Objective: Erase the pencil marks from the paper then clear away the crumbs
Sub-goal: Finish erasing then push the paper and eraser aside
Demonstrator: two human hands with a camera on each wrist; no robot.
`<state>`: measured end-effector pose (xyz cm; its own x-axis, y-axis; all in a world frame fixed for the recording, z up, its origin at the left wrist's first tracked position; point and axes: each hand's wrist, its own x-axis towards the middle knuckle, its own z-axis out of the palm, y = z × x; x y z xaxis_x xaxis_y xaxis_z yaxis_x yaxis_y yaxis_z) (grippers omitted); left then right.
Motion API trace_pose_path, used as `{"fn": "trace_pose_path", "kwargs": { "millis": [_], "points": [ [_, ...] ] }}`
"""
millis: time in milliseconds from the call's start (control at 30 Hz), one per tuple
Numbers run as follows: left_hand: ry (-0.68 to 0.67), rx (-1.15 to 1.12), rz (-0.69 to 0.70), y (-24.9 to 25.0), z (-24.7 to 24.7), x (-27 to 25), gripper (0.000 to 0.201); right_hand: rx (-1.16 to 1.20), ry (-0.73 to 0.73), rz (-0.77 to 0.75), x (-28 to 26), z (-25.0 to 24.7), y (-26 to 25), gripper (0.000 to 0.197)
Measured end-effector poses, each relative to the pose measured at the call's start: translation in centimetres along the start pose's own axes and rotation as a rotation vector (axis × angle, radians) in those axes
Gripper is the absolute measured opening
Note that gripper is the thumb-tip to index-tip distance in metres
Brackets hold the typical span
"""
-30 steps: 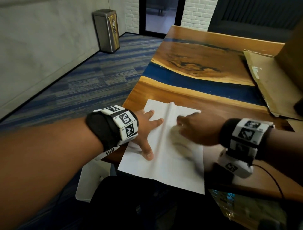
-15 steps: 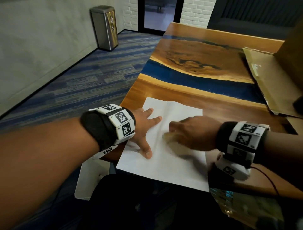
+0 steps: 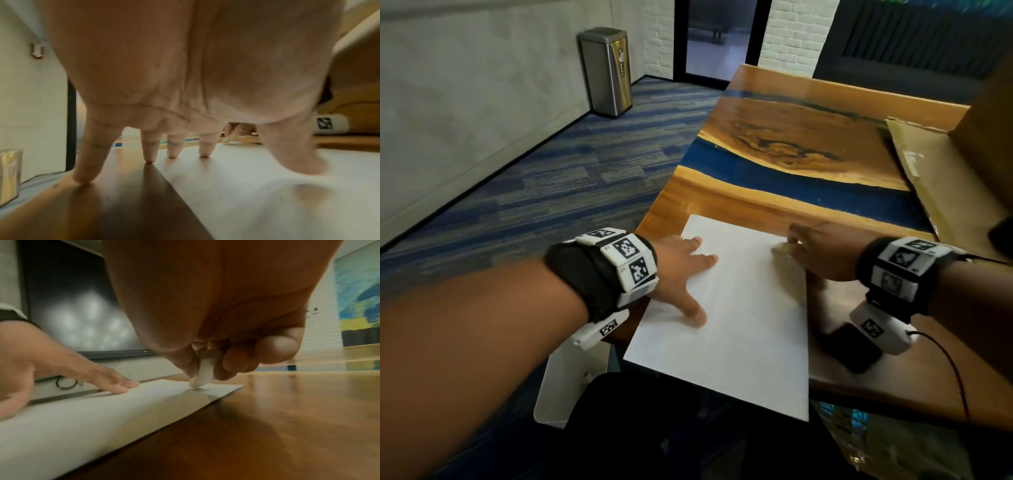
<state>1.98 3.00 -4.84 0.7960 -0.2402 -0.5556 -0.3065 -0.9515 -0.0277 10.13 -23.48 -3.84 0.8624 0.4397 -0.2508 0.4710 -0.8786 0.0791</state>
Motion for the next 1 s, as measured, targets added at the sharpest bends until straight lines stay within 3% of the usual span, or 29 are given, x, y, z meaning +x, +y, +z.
{"fn": "trace_pose_path", "kwargs": {
  "millis": [100,167,267,400,533,600,733,800,867,1000],
  "points": [
    [0.172,-0.141,0.028,-1.1,-0.2,-0.3,0.064,0.056,0.015,0.048,-1.0,0.5,2.7,0.014],
    [0.287,-0.231,-0.006,-1.9,-0.2,-0.5,0.048,0.065,0.022,0.109,-1.6,0.7,4.1,0.015],
    [0.36,-0.258,-0.155,-2.7,0.3,-0.4,0.055,0.041,0.009,0.186,-2.4,1.2,5.5,0.023],
    [0.242,-0.359,-0.387,-5.3,1.5,-0.8,0.091,-0.023,0.021,0.205,-3.5,1.5,5.8,0.03],
    [0.194,-0.581,-0.492,-8.2,2.5,-2.0,0.054,0.056,0.133,0.153,-4.5,1.0,4.5,0.033],
    [0.274,-0.705,-0.508,-9.0,3.3,-2.6,0.034,0.072,0.145,0.107,-4.9,1.0,3.3,0.028],
    [0.561,-0.862,-0.426,-9.2,3.5,-3.0,0.021,0.28,-0.01,0.052,-5.6,0.5,-0.2,0.016],
    [0.716,-0.954,-0.331,-8.6,2.5,-3.5,0.017,0.376,-0.016,0.034,-5.3,0.0,-1.7,0.018],
    [0.832,-1.058,-0.221,-8.0,0.7,-4.5,0.018,0.493,0.028,0.05,-4.8,-0.8,-2.5,0.029],
    [1.008,-1.215,-0.037,-5.9,-2.7,-7.4,0.009,0.98,0.13,0.151,-4.0,-3.1,-1.5,0.055]
  ]
}}
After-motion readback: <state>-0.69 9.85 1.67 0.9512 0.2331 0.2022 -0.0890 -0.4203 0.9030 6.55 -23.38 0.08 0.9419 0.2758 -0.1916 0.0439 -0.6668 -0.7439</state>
